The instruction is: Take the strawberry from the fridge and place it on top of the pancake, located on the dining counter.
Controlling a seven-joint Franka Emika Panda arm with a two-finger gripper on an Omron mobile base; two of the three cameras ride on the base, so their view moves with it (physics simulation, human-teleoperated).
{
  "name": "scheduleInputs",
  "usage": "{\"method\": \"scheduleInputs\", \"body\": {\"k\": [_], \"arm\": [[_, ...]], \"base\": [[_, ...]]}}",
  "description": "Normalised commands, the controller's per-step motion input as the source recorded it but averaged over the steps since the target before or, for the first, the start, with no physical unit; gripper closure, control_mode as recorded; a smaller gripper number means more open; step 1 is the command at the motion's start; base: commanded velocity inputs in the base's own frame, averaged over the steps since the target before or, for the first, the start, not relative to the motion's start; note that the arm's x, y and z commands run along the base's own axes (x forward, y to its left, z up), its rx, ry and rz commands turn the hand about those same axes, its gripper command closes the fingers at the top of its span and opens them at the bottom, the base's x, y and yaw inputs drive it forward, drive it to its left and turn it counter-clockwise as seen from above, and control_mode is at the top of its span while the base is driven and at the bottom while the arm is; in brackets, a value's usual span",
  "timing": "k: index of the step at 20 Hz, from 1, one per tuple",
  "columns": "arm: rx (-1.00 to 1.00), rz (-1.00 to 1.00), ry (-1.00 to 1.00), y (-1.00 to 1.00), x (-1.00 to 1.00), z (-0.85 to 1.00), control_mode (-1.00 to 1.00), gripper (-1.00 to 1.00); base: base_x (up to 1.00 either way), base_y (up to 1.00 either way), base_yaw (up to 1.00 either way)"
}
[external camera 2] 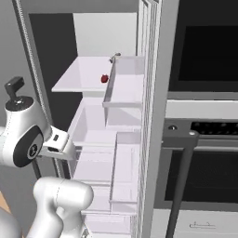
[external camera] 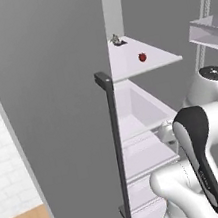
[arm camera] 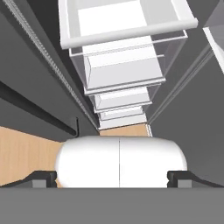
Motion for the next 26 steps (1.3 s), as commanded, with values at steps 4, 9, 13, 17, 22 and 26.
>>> {"method": "scheduleInputs", "body": {"k": [4,9,13,17,22,26], "arm": [[0.0,0.0,0.0,0.0,0.0,0.0,1.0,-1.0],[0.0,0.0,0.0,0.0,0.0,0.0,1.0,-1.0],[0.0,0.0,0.0,0.0,0.0,0.0,1.0,-1.0],[0.0,0.0,0.0,0.0,0.0,0.0,1.0,-1.0],[0.0,0.0,0.0,0.0,0.0,0.0,1.0,-1.0],[0.0,0.0,0.0,0.0,0.0,0.0,1.0,-1.0]], "base": [[0.0,-0.04,-0.19],[0.26,0.0,-0.04],[0.55,0.0,0.0],[0.26,-0.04,0.02],[0.0,-0.29,0.0],[0.0,-0.34,0.0]]}}
